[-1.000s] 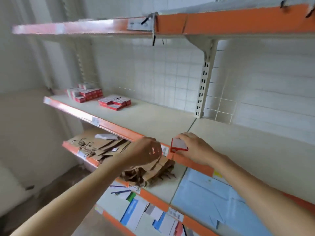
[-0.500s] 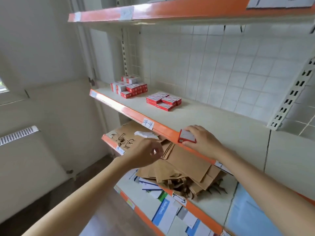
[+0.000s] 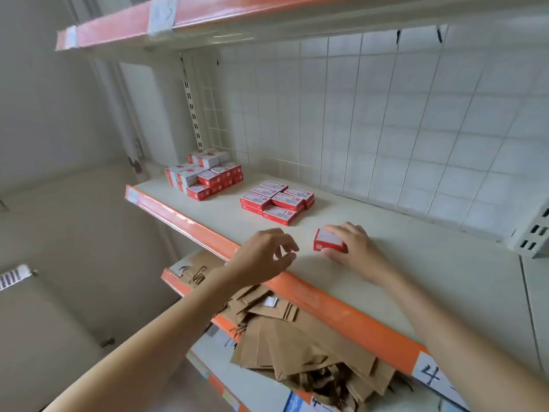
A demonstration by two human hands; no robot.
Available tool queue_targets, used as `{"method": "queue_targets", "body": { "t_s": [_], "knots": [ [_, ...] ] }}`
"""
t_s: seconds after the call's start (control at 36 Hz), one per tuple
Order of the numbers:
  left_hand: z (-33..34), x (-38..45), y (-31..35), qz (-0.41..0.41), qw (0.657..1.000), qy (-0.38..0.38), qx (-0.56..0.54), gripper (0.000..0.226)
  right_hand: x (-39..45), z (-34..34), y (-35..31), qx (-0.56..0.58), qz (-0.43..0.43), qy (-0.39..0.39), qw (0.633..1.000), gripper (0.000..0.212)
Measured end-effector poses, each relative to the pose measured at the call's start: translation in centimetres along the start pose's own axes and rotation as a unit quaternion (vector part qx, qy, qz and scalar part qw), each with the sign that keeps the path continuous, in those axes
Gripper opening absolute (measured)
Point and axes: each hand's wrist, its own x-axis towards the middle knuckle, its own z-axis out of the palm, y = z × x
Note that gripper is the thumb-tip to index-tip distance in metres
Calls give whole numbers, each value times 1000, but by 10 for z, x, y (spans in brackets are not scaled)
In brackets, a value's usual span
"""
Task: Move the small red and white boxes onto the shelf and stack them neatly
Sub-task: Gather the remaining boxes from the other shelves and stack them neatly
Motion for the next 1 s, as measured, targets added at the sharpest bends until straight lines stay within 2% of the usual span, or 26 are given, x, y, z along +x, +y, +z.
{"method": "queue_targets", "body": {
  "t_s": [0.11, 0.17, 0.25, 0.31, 0.36, 0.42, 0.5, 0.64, 0.75, 0.86, 1.0],
  "knots": [
    [18, 28, -2, -10, 999, -33, -40, 52, 2, 4, 6, 23, -21, 21, 999, 55],
    [25, 43, -1, -13, 995, -58, -85, 62, 0, 0, 7, 60, -10, 2, 998, 56],
    [36, 61, -3, -12, 987, -78, -143, 68, -3, -15, 8, 238, 47, -32, 970, 48],
    [43, 66, -8, -11, 982, -75, -170, 64, -3, -23, 16, 295, 80, 12, 952, 46],
    [45, 66, -13, -21, 978, -67, -198, 54, -1, -26, 30, 260, 121, 77, 955, 35],
    [46, 67, -17, -20, 976, -64, -209, 48, 0, -25, 43, 192, 145, 105, 965, 34],
    [47, 68, -17, -21, 967, -67, -245, 39, -2, -20, 48, 122, 133, 98, 979, 34],
    [45, 70, -16, -58, 928, -76, -360, 22, -2, -15, 44, 43, 96, 91, 990, 39],
    [44, 71, -16, -80, 937, -62, -336, 31, 0, -14, 43, 43, 96, 93, 990, 39],
    [42, 70, -14, -68, 952, -48, -295, 52, 3, -12, 42, 26, 97, 90, 991, 35],
    [42, 71, -14, -86, 963, -45, -252, 44, 3, -10, 38, 10, 93, 90, 992, 33]
  ]
}}
